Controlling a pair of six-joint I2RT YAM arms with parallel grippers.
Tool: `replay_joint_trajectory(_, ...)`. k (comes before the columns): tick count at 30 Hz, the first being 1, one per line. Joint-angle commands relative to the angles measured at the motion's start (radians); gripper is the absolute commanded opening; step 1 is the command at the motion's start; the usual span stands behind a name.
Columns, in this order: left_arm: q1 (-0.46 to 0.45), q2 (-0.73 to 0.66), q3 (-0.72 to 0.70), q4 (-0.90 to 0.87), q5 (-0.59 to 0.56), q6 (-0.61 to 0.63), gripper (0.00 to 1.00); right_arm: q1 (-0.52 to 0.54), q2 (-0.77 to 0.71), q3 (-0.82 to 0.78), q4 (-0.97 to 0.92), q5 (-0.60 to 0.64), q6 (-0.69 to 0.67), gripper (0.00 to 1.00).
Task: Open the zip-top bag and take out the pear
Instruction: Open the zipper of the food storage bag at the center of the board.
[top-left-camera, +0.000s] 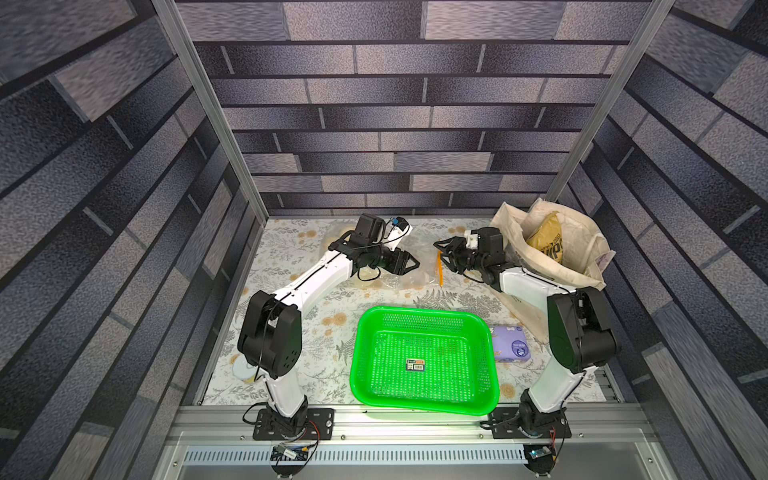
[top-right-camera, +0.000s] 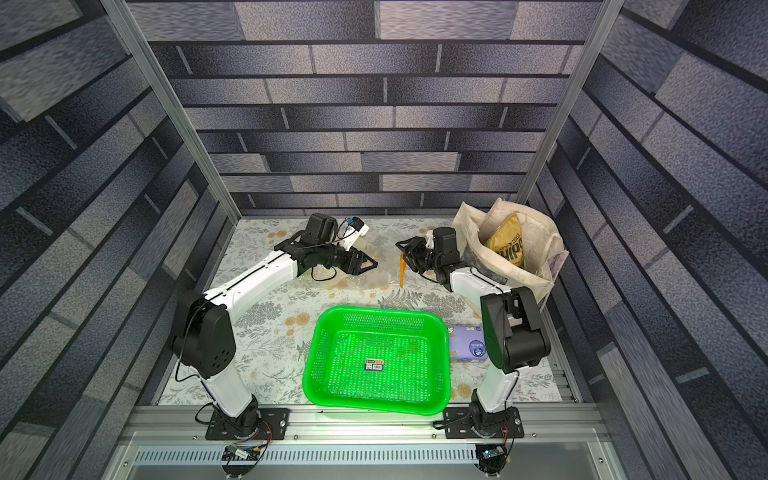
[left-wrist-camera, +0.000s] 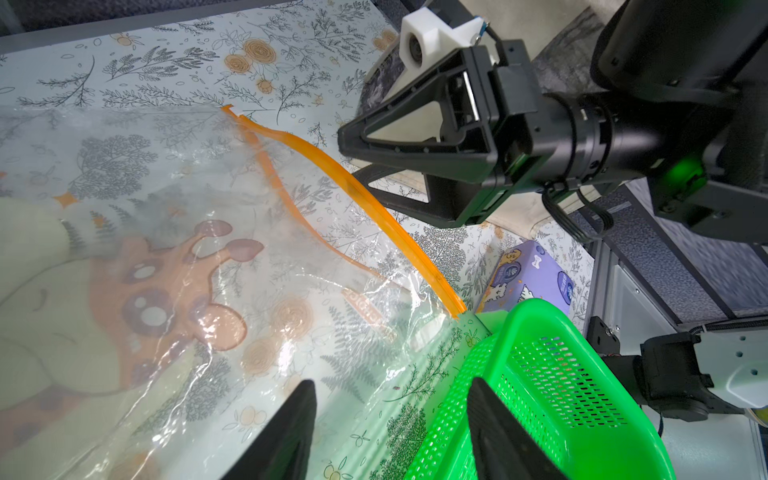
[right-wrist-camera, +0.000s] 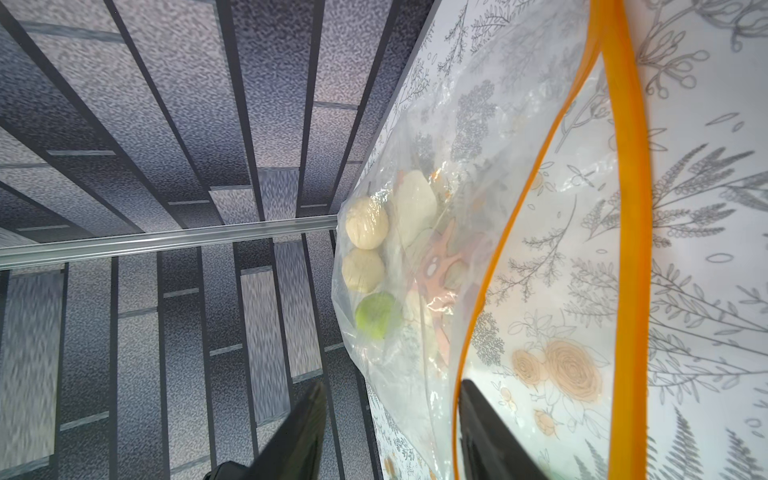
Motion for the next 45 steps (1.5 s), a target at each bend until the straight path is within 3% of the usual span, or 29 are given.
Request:
replay_joint_trajectory(1,-0.009,0.013,0.037,-0.015,-0.012,0.003,0.60,-0.002,0.034,-0.024,0.025,-0.004,0.017,0.52)
replay_joint_trajectory(8,-0.008,0.004,0.032,-0.038,-0.023,0.020,0.60,-0.002,0.108,0.053,0.005,-0.009,-0.027,0.49)
replay_joint_trajectory(12,-0.007,-0.005,0.026,-0.054,-0.058,0.023,0.60,-0.002,0.159,0.140,-0.073,-0.005,-0.107,0.37)
replay_joint_trajectory(19,0.049,0.005,0.067,-0.179,-0.356,-0.104,0.59,-0.001,0.146,0.256,-0.306,0.111,-0.353,0.16)
replay_joint_trajectory(23,0.104,-0.007,0.071,-0.227,-0.431,-0.135,0.61,0.016,0.116,0.295,-0.330,0.075,-0.457,0.00)
replay_joint_trajectory(32,0.265,-0.010,0.108,-0.328,-0.500,-0.143,0.66,0.160,-0.010,0.310,-0.424,0.190,-0.824,0.00)
replay_joint_trajectory(39,0.421,0.065,0.173,-0.335,-0.463,-0.112,0.68,0.170,-0.092,0.255,-0.390,0.205,-0.852,0.00)
replay_joint_trajectory(45,0.465,0.243,0.367,-0.453,-0.470,-0.050,0.71,0.179,-0.080,0.248,-0.394,0.194,-0.852,0.01)
